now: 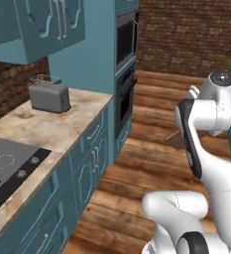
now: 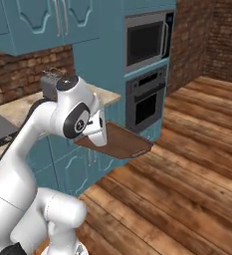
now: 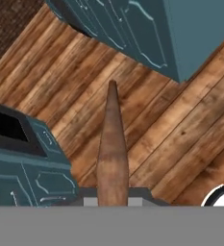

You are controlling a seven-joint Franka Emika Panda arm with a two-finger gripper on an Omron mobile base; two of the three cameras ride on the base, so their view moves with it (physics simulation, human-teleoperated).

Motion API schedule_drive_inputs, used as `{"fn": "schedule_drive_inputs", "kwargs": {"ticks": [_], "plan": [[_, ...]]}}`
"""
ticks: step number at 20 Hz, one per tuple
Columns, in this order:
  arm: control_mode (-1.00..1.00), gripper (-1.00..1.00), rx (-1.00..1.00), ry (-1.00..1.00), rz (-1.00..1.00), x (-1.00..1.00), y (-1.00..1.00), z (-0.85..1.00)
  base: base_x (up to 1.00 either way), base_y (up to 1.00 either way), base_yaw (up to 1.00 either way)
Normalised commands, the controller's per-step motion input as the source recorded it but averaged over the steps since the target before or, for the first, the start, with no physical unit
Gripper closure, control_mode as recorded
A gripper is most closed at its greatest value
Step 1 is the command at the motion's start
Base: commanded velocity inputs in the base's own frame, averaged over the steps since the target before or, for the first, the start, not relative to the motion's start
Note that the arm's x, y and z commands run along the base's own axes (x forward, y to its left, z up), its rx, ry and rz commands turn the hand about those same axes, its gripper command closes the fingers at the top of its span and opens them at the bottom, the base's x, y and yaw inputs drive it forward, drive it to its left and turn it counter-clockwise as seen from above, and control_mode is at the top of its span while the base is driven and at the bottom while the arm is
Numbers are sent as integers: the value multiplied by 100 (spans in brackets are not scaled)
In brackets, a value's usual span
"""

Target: Move the cutting board and knife to the sink. Then move spray from the cabinet to the counter.

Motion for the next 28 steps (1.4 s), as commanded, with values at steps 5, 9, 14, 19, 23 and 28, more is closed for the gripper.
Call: {"fn": "schedule_drive_inputs", "kwargs": {"ticks": [5,9,14,19,23,28], "plan": [[100,100,0,0,0,0,0,0,100,25,-42],[100,100,0,0,0,0,0,0,100,0,-33],[100,100,0,0,0,0,0,0,100,0,-50],[100,100,0,0,0,0,0,0,98,16,-59],[100,100,0,0,0,0,0,0,100,53,-43],[100,100,0,0,0,0,0,0,100,49,-42]]}}
